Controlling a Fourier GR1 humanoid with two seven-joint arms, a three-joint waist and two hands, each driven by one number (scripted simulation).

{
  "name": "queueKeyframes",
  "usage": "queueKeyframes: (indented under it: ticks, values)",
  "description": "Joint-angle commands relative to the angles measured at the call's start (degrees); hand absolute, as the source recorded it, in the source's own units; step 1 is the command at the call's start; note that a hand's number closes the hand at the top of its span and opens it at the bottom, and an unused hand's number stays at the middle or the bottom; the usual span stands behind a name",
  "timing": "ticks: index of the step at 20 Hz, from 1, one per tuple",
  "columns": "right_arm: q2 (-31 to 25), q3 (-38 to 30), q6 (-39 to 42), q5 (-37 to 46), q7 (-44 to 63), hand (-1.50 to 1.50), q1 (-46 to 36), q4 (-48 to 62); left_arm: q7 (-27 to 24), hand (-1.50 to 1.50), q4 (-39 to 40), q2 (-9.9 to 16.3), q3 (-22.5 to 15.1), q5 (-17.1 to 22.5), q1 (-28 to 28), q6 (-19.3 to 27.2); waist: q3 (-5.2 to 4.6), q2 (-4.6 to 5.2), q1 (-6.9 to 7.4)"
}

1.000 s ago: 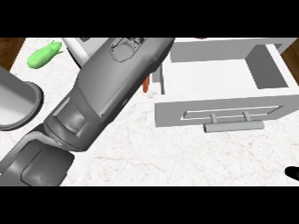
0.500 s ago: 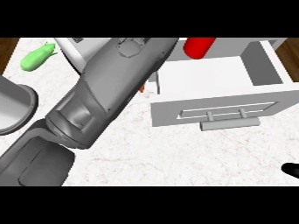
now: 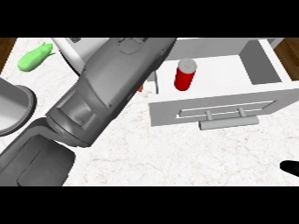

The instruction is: Pick up the can, place it into the drawer and close the drawer

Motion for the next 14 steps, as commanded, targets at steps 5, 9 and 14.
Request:
queueKeyframes:
  ticks: [5, 9, 14]
  values:
    - [-4.22, 4.7, 2.77, 10.35, -6.88, -1.5, -2.32, 2.38, -3.31, -1.5, 1.61, -0.01, 2.1, 3.54, -0.45, 0.01, -0.03, 0.44, 0.73]
    - [-5.75, 9.78, 2.42, 18.65, -6.94, -1.5, -4.66, 4.63, -4.33, -1.5, 0.65, -0.01, 2.44, 6.14, -0.06, 1.46, -0.06, 0.46, 0.6]
    - [-7.84, 14.04, 0.16, 29.94, -9.16, -1.5, -9.74, 12.01, -3.24, -1.5, 1.35, -0.01, 1.83, 6.35, -2.11, 0.07, -0.1, -0.09, 2.93]
